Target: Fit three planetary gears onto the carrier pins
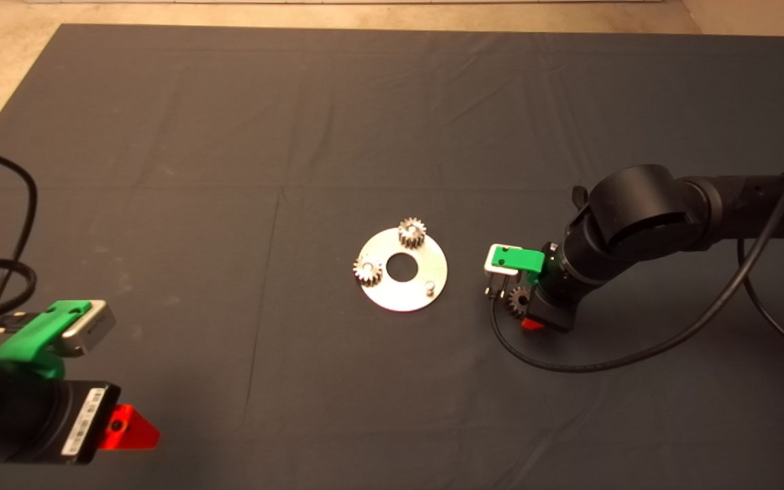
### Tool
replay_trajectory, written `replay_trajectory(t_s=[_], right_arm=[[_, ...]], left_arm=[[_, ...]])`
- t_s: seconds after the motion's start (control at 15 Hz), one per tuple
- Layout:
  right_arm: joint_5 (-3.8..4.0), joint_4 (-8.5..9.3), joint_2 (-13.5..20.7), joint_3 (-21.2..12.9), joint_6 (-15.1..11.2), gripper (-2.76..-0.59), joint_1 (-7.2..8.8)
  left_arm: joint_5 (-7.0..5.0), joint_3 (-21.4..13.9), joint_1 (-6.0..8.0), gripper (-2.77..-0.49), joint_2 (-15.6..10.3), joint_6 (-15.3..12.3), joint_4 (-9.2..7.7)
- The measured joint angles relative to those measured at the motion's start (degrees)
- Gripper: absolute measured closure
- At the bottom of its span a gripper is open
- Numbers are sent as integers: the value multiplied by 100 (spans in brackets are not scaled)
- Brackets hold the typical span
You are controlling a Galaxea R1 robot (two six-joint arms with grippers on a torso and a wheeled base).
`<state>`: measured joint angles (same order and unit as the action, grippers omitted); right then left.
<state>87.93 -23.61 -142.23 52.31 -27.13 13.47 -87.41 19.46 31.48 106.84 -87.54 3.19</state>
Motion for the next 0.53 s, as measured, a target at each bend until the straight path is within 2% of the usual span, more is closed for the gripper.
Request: replay_trajectory(t_s=[0.2, 0.33, 0.53], right_arm=[[-1, -37, -79, 22, -4, -123, 0], [-22, -37, -96, 123, -5, -111, -17], [-30, -59, -96, 160, -5, -111, -49]], left_arm=[[0, 0, 0, -246, -2, -2, 0], [0, 0, 0, -246, -2, -2, 0], [0, 0, 0, -246, -1, 0, 0]])
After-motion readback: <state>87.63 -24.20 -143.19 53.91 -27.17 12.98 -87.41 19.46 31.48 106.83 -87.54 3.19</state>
